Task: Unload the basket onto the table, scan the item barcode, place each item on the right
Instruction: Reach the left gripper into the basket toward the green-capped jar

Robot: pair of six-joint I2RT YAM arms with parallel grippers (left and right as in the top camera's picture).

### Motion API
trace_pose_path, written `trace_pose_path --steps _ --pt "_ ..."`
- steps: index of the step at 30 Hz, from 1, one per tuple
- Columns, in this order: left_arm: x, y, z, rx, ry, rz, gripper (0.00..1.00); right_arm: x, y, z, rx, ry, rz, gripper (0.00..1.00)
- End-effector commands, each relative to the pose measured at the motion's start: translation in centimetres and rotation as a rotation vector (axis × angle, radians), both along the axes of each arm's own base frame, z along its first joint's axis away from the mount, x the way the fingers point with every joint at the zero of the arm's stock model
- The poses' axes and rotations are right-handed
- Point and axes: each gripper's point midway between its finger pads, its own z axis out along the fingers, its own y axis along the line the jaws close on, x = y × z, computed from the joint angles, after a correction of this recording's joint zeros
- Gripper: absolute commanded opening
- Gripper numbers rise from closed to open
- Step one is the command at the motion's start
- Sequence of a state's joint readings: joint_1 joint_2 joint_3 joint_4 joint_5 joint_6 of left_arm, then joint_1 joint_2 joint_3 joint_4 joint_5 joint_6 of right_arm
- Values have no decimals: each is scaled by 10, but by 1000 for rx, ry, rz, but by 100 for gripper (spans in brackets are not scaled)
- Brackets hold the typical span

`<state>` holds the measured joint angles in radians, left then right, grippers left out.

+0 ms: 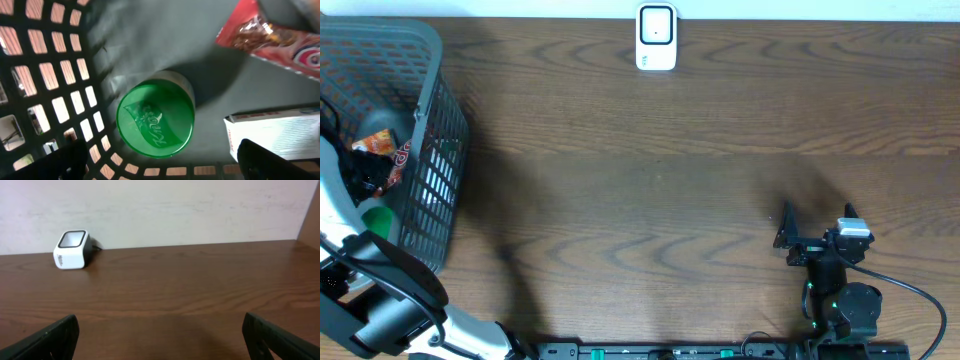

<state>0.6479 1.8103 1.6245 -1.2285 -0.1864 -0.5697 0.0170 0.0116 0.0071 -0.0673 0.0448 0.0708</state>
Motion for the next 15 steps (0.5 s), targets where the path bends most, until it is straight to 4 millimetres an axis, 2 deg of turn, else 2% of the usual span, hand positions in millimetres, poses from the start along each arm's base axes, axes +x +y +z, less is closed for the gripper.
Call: trace_pose_path --steps 1,7,15 --pt "-9 4 -2 7 13 29 96 0 -3 0 -9 -1 -13 99" --pt "-21 6 -14 -19 30 59 97 0 -3 0 -9 -1 -13 99" --pt "-9 -6 -40 -88 -32 31 100 0 -3 0 -9 -1 -13 99"
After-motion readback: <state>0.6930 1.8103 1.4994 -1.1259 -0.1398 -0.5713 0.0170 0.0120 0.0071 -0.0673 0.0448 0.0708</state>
